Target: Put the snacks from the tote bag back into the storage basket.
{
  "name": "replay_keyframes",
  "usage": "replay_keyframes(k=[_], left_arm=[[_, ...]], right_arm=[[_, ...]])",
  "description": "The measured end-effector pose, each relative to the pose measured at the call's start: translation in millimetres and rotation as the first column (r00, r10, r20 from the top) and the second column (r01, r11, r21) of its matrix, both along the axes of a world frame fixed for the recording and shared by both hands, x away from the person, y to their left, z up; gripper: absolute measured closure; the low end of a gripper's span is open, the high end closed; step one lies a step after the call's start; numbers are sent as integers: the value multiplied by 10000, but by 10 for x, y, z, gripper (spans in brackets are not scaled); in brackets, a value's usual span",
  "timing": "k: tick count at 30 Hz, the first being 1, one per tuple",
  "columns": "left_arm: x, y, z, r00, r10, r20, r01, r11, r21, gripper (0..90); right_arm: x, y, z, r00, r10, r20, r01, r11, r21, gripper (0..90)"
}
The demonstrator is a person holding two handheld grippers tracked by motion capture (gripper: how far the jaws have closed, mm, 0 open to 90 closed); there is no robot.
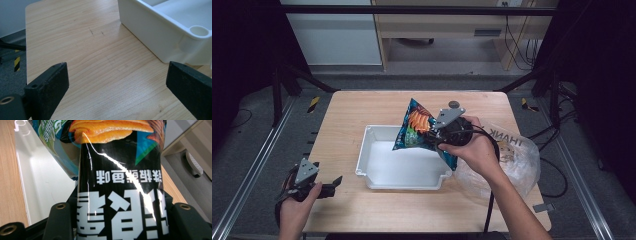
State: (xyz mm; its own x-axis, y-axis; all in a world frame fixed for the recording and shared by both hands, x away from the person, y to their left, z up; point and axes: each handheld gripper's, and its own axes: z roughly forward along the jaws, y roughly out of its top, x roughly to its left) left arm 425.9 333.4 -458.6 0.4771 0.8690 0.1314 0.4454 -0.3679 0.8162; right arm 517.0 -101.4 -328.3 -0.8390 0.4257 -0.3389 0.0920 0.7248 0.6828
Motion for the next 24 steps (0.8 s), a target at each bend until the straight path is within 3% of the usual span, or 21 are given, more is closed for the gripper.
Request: replay_keyframes(k=[10,24], left_arm=[[-1,9,7,10000,39,-20,-39,10000,1,50],[-13,31,9,9999,140,61,-140,9999,34,52]], right_arm=[[87,171,28,9990,444,-54,-446,9983,-383,438],[83,379,-20,9944,1045,-138,-1053,9914,-778,438]])
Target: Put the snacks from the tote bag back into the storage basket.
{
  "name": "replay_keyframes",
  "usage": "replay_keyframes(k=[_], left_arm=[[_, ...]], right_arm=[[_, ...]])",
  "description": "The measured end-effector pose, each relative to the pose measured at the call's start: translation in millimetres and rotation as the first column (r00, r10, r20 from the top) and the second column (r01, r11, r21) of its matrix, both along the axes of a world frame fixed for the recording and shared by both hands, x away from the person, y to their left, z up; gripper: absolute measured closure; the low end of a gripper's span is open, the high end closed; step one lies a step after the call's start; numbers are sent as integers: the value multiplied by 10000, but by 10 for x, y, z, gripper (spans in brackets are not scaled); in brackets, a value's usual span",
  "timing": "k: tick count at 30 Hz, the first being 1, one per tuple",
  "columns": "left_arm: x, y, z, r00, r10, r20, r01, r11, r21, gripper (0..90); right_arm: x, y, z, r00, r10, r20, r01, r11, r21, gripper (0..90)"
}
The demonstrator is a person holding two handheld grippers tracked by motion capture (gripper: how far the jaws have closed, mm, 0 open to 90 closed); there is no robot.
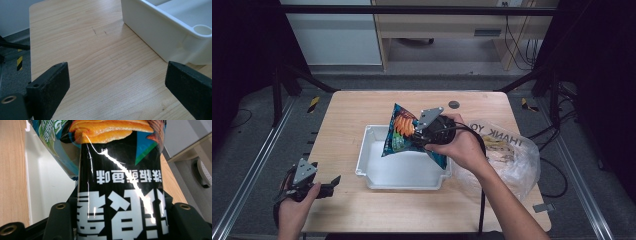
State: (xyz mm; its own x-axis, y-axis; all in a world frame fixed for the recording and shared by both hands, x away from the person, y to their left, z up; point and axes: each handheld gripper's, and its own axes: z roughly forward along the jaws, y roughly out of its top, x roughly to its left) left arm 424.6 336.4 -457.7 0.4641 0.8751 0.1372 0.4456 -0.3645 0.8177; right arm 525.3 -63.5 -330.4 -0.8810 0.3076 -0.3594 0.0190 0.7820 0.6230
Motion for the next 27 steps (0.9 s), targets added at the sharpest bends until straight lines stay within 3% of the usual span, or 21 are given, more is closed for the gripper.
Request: replay_keyframes(k=[15,27], left_arm=[[-7,28,14,10000,47,41,-46,9999,-161,67],[20,5,14,10000,-24,-44,24,10000,-24,67]], right_arm=[[63,212,-172,9991,238,-348,-238,9997,20,439],[33,249,-256,9978,472,-457,-476,9988,-84,440]])
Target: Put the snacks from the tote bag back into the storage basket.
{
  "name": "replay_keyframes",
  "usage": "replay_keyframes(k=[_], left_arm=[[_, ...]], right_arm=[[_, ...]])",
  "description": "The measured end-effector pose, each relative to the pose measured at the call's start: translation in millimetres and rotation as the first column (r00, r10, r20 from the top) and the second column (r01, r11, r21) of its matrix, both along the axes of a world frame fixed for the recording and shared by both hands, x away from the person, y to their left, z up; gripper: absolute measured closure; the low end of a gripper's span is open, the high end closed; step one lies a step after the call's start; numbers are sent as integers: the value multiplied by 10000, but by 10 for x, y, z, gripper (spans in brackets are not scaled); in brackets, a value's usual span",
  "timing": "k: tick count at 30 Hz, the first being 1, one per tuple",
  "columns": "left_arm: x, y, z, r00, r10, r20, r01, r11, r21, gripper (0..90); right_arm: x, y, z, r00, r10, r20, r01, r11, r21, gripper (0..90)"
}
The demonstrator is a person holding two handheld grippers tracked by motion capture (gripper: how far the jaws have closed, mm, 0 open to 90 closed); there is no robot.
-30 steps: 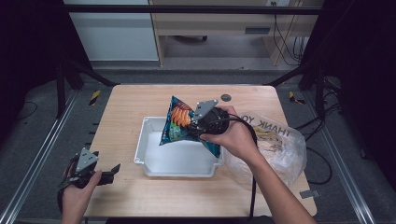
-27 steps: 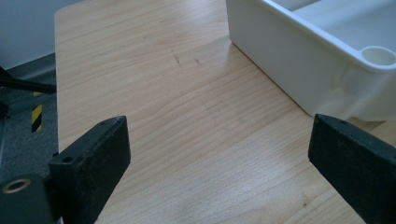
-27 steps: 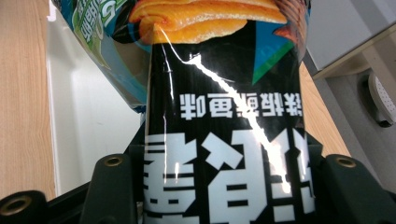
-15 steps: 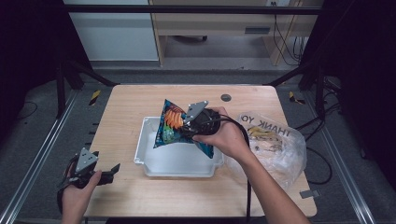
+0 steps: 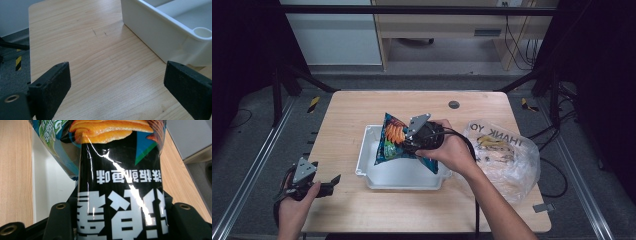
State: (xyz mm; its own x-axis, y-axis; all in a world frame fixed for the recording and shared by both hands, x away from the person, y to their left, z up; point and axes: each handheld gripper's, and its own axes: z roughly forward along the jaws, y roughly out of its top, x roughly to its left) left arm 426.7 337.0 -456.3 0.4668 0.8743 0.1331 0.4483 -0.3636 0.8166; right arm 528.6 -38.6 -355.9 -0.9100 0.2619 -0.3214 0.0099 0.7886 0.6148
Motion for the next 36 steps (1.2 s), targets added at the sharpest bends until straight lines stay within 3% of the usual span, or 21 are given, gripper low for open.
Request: replay_keyframes(k=[10,36], left_arm=[[-4,17,-9,10000,88,12,-88,9998,-160,65],[6,32,4,9998,150,108,-148,9997,-205,64]], right_arm=[[16,44,-46,9998,140,-124,-140,9999,-15,440],[63,224,-296,9961,539,-701,-597,9947,-837,439]])
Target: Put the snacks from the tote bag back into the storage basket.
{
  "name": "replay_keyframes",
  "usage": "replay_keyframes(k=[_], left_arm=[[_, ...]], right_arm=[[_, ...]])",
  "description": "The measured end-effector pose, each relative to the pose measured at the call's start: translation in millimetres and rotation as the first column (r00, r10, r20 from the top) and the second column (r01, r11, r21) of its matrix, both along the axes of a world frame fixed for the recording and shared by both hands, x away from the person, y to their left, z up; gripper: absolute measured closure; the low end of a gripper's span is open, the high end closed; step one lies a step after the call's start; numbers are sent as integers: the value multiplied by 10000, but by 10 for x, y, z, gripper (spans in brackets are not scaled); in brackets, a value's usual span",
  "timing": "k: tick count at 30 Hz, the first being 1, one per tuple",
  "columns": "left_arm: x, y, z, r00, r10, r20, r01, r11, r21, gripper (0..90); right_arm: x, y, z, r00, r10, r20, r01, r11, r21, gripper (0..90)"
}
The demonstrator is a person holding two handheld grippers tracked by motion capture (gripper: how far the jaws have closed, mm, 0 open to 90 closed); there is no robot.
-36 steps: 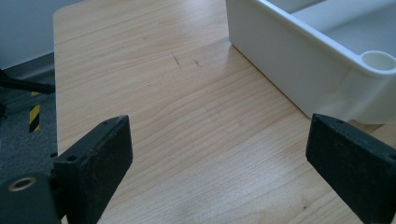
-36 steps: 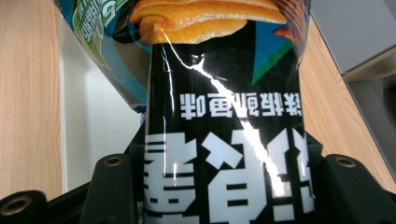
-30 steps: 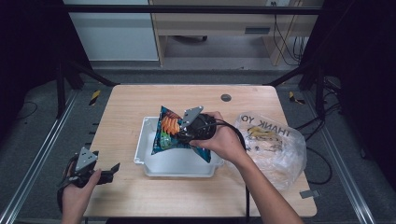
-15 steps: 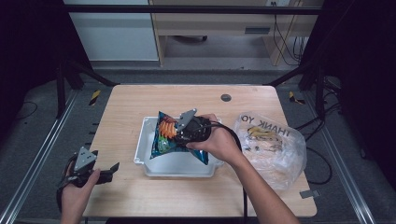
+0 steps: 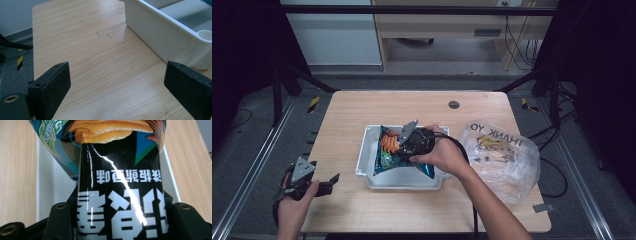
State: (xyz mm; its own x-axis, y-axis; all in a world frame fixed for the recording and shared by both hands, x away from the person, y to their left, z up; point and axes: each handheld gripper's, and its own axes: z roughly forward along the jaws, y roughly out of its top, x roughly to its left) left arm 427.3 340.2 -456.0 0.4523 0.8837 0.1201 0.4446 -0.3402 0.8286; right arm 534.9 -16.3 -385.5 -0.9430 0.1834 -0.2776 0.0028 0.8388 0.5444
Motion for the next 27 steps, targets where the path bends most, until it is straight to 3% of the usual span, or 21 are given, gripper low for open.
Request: replay_keyframes(k=[27], left_arm=[[9,12,6,10000,-29,-28,29,10000,-3,64]], right_arm=[[62,18,-205,9994,-27,-343,20,9998,-205,438]])
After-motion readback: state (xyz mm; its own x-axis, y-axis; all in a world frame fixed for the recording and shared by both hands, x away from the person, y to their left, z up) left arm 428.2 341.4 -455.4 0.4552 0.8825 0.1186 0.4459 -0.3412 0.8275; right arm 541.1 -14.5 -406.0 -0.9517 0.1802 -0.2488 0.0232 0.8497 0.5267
